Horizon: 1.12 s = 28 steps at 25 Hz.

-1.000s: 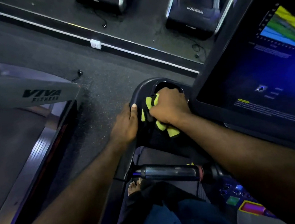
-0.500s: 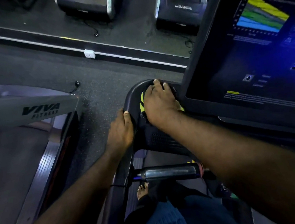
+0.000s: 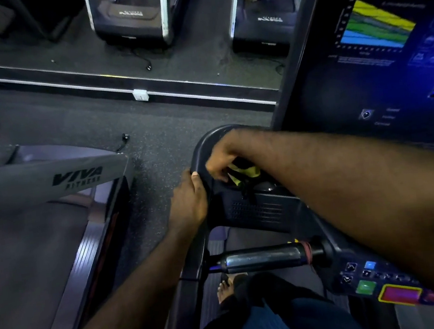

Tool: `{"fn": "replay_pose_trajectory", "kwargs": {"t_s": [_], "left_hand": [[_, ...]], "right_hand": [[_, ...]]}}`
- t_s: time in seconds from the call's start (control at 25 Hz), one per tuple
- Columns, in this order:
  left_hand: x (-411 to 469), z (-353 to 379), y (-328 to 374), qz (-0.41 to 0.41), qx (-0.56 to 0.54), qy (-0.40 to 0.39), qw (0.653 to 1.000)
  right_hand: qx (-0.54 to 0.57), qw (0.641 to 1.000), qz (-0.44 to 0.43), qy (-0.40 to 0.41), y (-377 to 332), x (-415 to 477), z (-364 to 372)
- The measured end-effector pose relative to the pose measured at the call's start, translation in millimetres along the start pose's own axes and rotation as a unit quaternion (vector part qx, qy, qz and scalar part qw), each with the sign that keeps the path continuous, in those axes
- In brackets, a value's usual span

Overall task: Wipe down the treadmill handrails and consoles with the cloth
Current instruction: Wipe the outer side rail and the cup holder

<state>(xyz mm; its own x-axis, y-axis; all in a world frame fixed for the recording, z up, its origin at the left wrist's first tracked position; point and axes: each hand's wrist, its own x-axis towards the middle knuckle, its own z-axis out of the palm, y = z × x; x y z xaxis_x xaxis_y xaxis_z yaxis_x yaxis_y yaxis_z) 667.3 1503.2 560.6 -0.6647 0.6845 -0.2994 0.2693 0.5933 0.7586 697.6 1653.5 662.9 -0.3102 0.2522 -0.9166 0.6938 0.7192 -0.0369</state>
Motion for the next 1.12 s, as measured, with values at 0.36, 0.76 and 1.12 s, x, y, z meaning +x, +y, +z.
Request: {"fn": "replay_pose_trajectory", "kwargs": {"t_s": [0.36, 0.76, 1.12], "left_hand": [[-1, -3, -2, 0.003, -0.012, -0.009, 1.000], [10, 4, -2, 0.005, 0.015, -0.018, 1.000], [8, 3, -6, 0.024, -0.002, -0.012, 1.000]], "right_hand": [[-0.031, 0.976, 0.138, 0.165, 17, 35, -7], [0.572, 0.733, 0.138, 0.342, 35, 54, 8], [0.193, 0.744, 0.012, 0.639, 9, -11, 72]]}}
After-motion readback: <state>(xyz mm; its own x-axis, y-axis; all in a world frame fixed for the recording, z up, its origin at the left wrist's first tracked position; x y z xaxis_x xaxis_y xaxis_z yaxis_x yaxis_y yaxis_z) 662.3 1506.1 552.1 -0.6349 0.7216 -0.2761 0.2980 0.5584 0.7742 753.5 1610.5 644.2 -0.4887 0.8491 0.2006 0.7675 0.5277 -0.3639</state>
